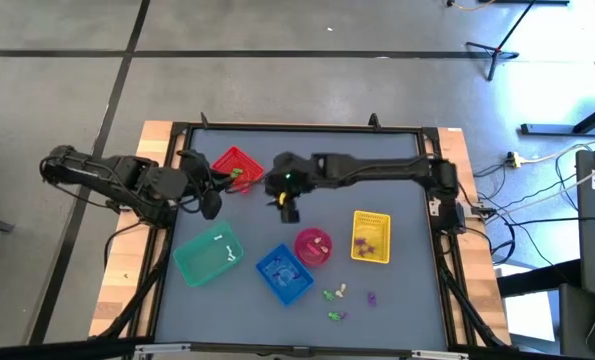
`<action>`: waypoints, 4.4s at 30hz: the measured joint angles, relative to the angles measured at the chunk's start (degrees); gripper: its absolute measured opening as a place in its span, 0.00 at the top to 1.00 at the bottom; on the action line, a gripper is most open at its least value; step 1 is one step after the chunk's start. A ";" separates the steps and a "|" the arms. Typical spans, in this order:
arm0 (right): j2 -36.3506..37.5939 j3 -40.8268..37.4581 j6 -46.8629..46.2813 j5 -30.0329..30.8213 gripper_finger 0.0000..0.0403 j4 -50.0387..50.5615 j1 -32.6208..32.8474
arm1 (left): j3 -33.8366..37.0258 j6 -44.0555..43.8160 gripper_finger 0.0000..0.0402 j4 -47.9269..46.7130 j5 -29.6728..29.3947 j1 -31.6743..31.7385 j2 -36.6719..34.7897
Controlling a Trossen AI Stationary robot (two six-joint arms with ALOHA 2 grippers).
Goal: Sort Halloween decoration
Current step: Put the violet spider toy into the yellow bin
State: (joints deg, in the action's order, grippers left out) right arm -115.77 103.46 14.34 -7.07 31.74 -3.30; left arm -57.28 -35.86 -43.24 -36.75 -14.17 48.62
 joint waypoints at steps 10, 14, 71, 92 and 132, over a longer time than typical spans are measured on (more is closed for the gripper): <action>7.00 0.00 4.23 2.52 0.54 19.36 -7.93 | 0.02 -0.06 0.81 -0.01 0.00 -3.03 0.02; 7.00 -0.06 4.14 2.58 0.54 23.71 -13.43 | 0.02 -0.04 0.81 0.00 -0.29 -3.81 0.22; -16.28 0.22 5.71 11.52 0.63 28.07 -24.19 | 30.45 0.01 0.81 45.48 3.58 -6.12 0.74; -16.44 0.02 5.78 11.02 0.93 27.98 -24.06 | 30.45 0.00 0.81 45.46 3.67 -6.12 0.74; -15.31 -0.11 5.48 11.57 1.00 28.33 -23.90 | 30.42 2.03 0.81 45.42 7.52 -6.17 0.76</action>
State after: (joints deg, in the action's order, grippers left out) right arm -131.08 103.35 19.82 4.50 60.07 -27.20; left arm -26.85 -33.83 2.17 -29.23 -20.34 49.38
